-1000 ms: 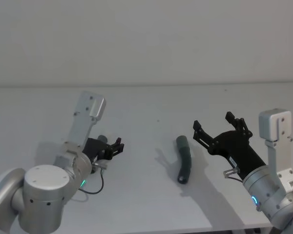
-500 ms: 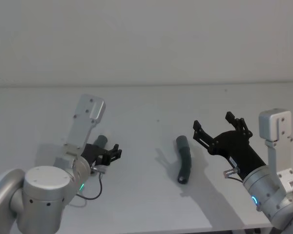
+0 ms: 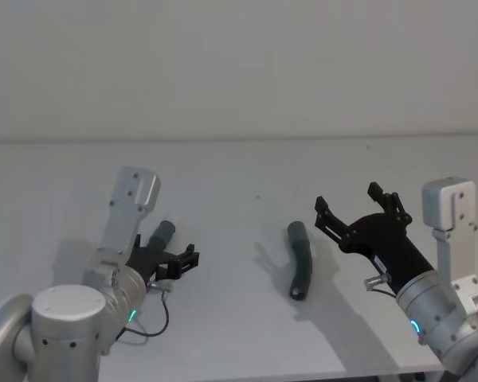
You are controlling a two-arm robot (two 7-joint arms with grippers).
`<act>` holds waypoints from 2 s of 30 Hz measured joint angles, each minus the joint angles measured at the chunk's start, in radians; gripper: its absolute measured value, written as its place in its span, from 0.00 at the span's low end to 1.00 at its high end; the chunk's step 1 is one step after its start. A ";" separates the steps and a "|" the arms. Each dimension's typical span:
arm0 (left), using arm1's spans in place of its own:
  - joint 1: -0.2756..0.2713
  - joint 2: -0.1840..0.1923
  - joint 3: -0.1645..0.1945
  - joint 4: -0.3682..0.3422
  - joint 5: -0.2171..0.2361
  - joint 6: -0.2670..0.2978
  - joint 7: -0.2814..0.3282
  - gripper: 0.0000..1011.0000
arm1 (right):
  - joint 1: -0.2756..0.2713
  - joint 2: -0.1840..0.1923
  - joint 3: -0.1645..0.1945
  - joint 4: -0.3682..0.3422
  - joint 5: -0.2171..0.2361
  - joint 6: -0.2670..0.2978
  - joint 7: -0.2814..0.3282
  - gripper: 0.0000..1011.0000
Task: Use both hands to pick up one end of the pipe from the table, align the ends, and insert them.
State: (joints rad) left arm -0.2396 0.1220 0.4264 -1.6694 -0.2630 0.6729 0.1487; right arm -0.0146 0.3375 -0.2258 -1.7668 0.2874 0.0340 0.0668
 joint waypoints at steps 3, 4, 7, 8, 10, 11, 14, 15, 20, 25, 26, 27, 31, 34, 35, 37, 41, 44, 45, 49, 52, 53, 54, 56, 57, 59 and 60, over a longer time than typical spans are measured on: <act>0.007 -0.009 -0.011 0.009 -0.009 -0.020 -0.004 0.99 | 0.000 0.000 0.000 0.000 0.000 0.000 0.000 0.99; 0.009 -0.011 -0.015 0.012 -0.011 -0.025 -0.005 0.99 | 0.000 0.000 0.000 0.000 0.000 0.000 0.000 0.99; 0.016 -0.021 -0.029 0.022 -0.020 -0.047 -0.009 0.99 | 0.000 0.000 0.000 0.000 0.000 0.000 0.000 0.99; 0.016 -0.021 -0.029 0.022 -0.020 -0.047 -0.009 0.99 | 0.000 0.000 0.000 0.000 0.000 0.000 0.000 0.99; 0.019 -0.025 -0.036 0.028 -0.023 -0.057 -0.011 0.99 | 0.000 0.000 0.000 0.000 0.000 0.000 0.000 0.99; 0.021 -0.026 -0.038 0.030 -0.024 -0.060 -0.012 0.99 | 0.000 0.000 0.000 0.000 0.000 0.000 0.000 0.99; 0.024 -0.029 -0.045 0.034 -0.026 -0.069 -0.014 0.99 | 0.000 0.000 0.000 0.000 0.000 0.000 0.000 0.99; 0.025 -0.031 -0.047 0.036 -0.026 -0.071 -0.016 0.99 | 0.000 0.000 0.000 0.000 0.000 0.000 0.000 0.99; 0.025 -0.030 -0.051 0.041 -0.026 -0.075 -0.022 0.99 | 0.000 0.000 0.000 0.000 0.000 0.000 0.000 0.99; 0.019 -0.026 -0.052 0.049 -0.023 -0.075 -0.033 0.99 | 0.000 0.000 0.000 0.000 0.000 0.000 0.000 0.99; 0.017 -0.025 -0.052 0.051 -0.022 -0.075 -0.036 0.99 | 0.000 0.000 0.000 0.000 0.000 0.000 0.000 0.99; 0.013 -0.024 -0.051 0.054 -0.020 -0.074 -0.040 0.99 | 0.000 0.000 0.000 0.000 0.000 0.000 0.000 0.99; 0.003 -0.020 -0.048 0.064 -0.014 -0.069 -0.051 0.99 | 0.000 0.000 0.000 0.000 0.000 0.000 0.000 0.99; -0.008 -0.016 -0.045 0.074 -0.009 -0.065 -0.060 0.99 | 0.000 0.000 0.000 0.000 0.000 0.000 0.000 0.99; -0.010 -0.015 -0.044 0.076 -0.008 -0.064 -0.062 0.99 | 0.000 0.000 0.000 0.000 0.000 0.000 0.000 0.99; -0.015 -0.014 -0.043 0.081 -0.006 -0.062 -0.066 0.99 | 0.000 0.000 0.000 0.000 0.000 0.000 0.000 0.99; -0.027 -0.011 -0.039 0.092 0.000 -0.058 -0.075 0.99 | 0.000 0.000 0.000 0.000 0.000 0.000 0.000 0.99; -0.037 -0.008 -0.036 0.103 0.006 -0.054 -0.083 0.99 | 0.000 0.000 0.000 0.000 0.000 0.000 0.000 0.99; -0.039 -0.008 -0.035 0.105 0.007 -0.053 -0.084 0.99 | 0.000 0.000 0.000 0.000 0.000 0.000 0.000 0.99; -0.049 -0.005 -0.031 0.115 0.013 -0.048 -0.093 0.99 | 0.000 0.000 0.000 0.000 0.000 0.000 0.000 0.99; -0.056 -0.003 -0.028 0.123 0.018 -0.044 -0.099 0.99 | 0.000 0.000 0.000 0.000 0.000 0.000 0.000 0.99; -0.058 -0.002 -0.027 0.125 0.019 -0.042 -0.101 0.99 | 0.000 0.000 0.000 0.000 0.000 0.000 0.000 0.99; -0.060 -0.001 -0.026 0.127 0.021 -0.041 -0.103 0.99 | 0.000 0.000 0.000 0.000 0.000 0.000 0.000 0.99; -0.065 0.000 -0.024 0.133 0.024 -0.040 -0.106 0.99 | 0.000 0.000 0.000 0.000 0.000 0.000 0.000 0.99; -0.069 0.000 -0.023 0.138 0.026 -0.040 -0.110 0.99 | 0.000 0.000 0.000 0.000 0.000 0.000 0.000 0.99; -0.072 0.000 -0.022 0.143 0.028 -0.039 -0.112 0.99 | 0.000 0.000 0.000 0.000 0.000 0.000 0.000 0.99; -0.073 0.001 -0.022 0.146 0.029 -0.040 -0.113 0.99 | 0.000 0.000 0.000 0.000 0.000 0.000 0.000 0.99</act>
State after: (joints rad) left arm -0.3128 0.1226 0.4048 -1.5234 -0.2338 0.6334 0.0353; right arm -0.0146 0.3374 -0.2258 -1.7667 0.2874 0.0340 0.0668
